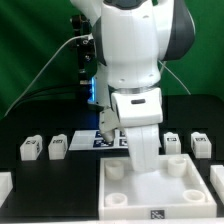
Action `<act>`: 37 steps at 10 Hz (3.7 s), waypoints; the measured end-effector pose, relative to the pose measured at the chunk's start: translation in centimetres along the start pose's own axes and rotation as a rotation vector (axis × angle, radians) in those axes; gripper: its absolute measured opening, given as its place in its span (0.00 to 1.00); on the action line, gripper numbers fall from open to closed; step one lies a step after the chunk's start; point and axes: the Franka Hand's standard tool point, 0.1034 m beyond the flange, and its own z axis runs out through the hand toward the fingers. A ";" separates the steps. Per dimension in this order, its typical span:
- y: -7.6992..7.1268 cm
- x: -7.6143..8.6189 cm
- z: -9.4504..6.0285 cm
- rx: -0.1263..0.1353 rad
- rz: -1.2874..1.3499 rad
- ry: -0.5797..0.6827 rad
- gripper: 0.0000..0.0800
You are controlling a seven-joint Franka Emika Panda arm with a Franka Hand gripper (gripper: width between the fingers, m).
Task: Assemble one leg
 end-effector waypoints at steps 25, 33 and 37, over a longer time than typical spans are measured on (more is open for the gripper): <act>0.3 2.8 -2.2 -0.017 0.283 0.008 0.81; -2.2 9.1 -4.2 -0.020 1.169 0.037 0.81; -3.9 11.9 -3.3 0.019 1.491 0.037 0.81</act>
Offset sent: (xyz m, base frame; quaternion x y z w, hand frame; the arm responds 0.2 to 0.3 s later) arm 0.0224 0.0161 0.0035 0.0006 0.0157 0.0109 0.9998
